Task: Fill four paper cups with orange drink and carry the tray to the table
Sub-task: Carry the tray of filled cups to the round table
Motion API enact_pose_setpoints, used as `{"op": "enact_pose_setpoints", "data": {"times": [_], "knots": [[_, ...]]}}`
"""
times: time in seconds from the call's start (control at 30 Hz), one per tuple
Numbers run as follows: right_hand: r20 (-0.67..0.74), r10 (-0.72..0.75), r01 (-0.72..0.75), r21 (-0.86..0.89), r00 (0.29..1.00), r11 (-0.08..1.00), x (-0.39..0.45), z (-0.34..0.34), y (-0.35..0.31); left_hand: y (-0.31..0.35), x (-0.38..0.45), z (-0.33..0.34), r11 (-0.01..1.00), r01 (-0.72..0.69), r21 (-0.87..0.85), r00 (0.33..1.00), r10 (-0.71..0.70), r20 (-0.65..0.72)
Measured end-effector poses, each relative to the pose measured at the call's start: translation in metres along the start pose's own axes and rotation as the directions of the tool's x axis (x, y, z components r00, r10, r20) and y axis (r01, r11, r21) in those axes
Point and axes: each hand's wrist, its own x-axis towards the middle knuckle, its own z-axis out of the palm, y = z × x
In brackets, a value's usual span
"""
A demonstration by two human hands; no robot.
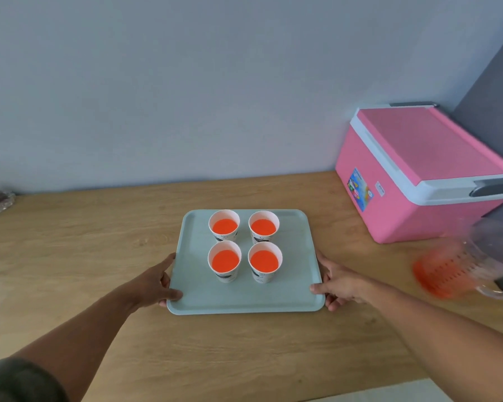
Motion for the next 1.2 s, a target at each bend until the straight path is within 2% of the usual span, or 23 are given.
{"op": "enact_pose_setpoints", "data": {"times": [0.27, 0.5, 0.93, 1.2], "knots": [[-0.088, 0.011, -0.002, 0.109, 0.996, 0.994, -0.073, 0.036, 0.037, 0.009, -0.008, 0.009, 0.992, -0.11, 0.065, 0.986, 0.101, 0.134], [-0.188, 0.101, -0.048, 0.267, 0.977, 0.962, -0.155, 0.078, 0.083, 0.031, -0.009, 0.034, 0.951, -0.247, 0.188, 0.932, 0.18, 0.315], [-0.413, 0.342, -0.072, 0.545, 0.844, 0.835, -0.298, 0.137, 0.166, 0.108, -0.022, 0.139, 0.819, -0.497, 0.285, 0.752, 0.244, 0.612], [-0.485, 0.482, -0.066, 0.652, 0.729, 0.756, -0.38, 0.176, 0.229, 0.155, -0.053, 0.236, 0.733, -0.626, 0.265, 0.586, 0.218, 0.78]]}}
